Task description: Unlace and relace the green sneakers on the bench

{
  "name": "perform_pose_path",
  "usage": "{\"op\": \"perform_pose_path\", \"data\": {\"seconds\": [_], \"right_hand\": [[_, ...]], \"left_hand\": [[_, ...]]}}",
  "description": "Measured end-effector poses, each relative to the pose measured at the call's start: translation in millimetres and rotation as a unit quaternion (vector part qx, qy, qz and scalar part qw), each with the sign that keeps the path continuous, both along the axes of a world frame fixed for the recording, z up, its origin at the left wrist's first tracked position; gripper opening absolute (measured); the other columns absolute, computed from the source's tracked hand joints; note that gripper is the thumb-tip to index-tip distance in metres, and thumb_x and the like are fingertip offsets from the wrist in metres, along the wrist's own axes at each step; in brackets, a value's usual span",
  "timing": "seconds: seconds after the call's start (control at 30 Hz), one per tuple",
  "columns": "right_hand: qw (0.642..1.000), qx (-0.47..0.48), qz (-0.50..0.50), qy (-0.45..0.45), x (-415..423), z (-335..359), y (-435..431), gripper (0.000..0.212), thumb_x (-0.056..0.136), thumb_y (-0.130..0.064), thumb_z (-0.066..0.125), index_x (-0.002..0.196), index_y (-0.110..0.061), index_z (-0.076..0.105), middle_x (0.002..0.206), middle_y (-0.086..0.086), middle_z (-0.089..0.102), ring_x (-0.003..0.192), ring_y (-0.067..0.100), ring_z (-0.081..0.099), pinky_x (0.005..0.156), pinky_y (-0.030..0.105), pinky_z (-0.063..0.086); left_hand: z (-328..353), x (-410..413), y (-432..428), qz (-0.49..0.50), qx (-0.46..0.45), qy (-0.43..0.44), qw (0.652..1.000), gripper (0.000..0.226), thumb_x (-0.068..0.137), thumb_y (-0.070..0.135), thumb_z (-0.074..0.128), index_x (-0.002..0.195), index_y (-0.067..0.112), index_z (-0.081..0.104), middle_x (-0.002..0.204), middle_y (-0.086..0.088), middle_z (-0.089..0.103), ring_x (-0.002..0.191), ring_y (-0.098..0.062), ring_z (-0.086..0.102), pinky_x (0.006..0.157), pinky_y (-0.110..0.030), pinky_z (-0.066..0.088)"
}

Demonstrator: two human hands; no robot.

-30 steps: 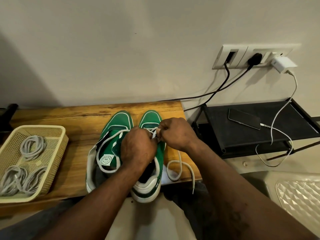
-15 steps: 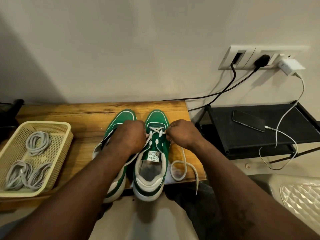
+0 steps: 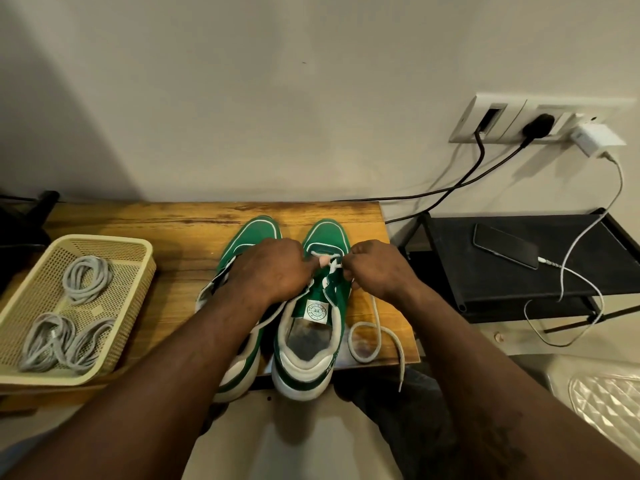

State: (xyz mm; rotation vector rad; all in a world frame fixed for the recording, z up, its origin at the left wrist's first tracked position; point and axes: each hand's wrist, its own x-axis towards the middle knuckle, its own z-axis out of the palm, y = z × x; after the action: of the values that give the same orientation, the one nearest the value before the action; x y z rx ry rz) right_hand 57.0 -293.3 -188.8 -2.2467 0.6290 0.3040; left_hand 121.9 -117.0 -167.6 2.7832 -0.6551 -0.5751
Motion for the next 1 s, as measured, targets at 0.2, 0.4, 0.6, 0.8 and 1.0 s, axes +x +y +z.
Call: {"op": "perform_pose_path", "data": {"seconds": [0.2,0.4,0.6,0.8,1.0], "right_hand": [[1.000,0.007,0.004,0.000,0.3,-3.0,0.2,0.022,0.098,-0.024,0.055,0.088,-0.011,0.070,0.105,0.020,0.075,0.087,0.035,0.067,0.090,0.049,0.058],[1.000,-0.008,0.018,0.015,-1.4,1.5,-0.3,0.029,0.088,-0.027,0.055,0.083,-0.004,0.072,0.094,0.019,0.076,0.087,0.031,0.071,0.088,0.053,0.060],[0.996,-0.079,0.031,0.021,-1.7,3.6,1.7,0.032,0.094,-0.031,0.053,0.080,-0.008,0.071,0.084,0.005,0.070,0.081,0.025,0.067,0.067,0.033,0.052],[0.996,-0.081,-0.001,-0.026,-6.8,11.6,-3.7,0.035,0.094,-0.046,0.063,0.078,-0.015,0.068,0.078,0.004,0.073,0.078,0.025,0.070,0.076,0.044,0.061],[0.987,-0.037,-0.013,-0.155,-3.7,48.1,7.0,0.025,0.100,-0.033,0.066,0.082,-0.016,0.072,0.077,0.001,0.072,0.079,0.024,0.068,0.078,0.049,0.059]], "left_hand": [[-2.1,1.3,-3.8,0.041,-0.036,0.028,0.998,0.025,0.103,0.040,0.059,0.093,0.018,0.063,0.102,-0.008,0.069,0.092,-0.029,0.062,0.080,-0.035,0.050],[3.2,5.7,-2.1,0.092,-0.031,0.025,0.995,0.010,0.097,0.017,0.058,0.091,0.010,0.062,0.079,-0.003,0.053,0.073,-0.021,0.053,0.069,-0.032,0.042],[0.2,1.8,-2.5,0.094,-0.013,-0.016,0.995,0.010,0.098,0.022,0.062,0.094,0.012,0.063,0.079,-0.002,0.051,0.073,-0.023,0.051,0.068,-0.031,0.041],[-1.7,10.4,2.2,0.085,-0.077,0.054,0.992,0.008,0.098,0.025,0.064,0.099,0.017,0.065,0.091,-0.006,0.072,0.081,-0.028,0.071,0.079,-0.041,0.062],[23.7,11.0,4.4,0.153,-0.318,0.219,0.910,0.013,0.097,0.003,0.061,0.104,0.012,0.067,0.080,-0.008,0.072,0.049,-0.016,0.061,0.047,-0.026,0.046]]}}
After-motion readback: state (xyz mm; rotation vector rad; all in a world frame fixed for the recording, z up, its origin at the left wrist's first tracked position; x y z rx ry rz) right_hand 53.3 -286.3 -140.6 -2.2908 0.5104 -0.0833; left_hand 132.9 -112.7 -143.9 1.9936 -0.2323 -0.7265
